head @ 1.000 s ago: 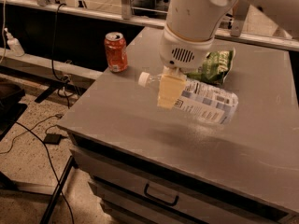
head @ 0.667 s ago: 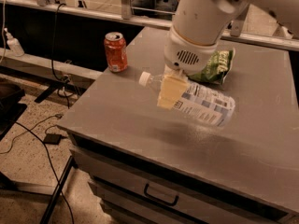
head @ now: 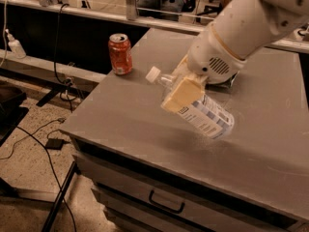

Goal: Place blue plastic bottle upright

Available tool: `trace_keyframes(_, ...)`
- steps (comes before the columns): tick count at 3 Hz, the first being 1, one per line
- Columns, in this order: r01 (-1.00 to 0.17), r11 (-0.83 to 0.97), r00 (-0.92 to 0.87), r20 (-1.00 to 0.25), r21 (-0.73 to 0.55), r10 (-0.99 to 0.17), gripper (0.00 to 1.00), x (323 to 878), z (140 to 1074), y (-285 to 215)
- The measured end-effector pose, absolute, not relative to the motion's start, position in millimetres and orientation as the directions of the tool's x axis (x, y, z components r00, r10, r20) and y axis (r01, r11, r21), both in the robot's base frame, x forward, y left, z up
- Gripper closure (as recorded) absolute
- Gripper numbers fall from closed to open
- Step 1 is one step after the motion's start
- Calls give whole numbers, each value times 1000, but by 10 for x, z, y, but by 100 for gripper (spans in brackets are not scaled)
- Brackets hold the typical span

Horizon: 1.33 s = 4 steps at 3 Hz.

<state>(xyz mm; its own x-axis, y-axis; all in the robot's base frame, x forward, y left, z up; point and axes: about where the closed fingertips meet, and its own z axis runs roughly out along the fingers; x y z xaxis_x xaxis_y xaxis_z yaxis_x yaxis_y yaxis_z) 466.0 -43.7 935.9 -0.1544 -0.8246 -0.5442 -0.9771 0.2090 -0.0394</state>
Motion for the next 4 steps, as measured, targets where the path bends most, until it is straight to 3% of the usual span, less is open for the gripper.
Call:
trace_keyframes(2, -980, 197, -145, -633, -12, -760, 100, 4642, 9421, -375)
trace_keyframes(3, -982, 187, -119, -748, -7, -653, 100, 4667, 9352, -361)
trace_keyframes(4, -975, 217, -56, -890, -48, -452, 100, 4643, 9509, -492)
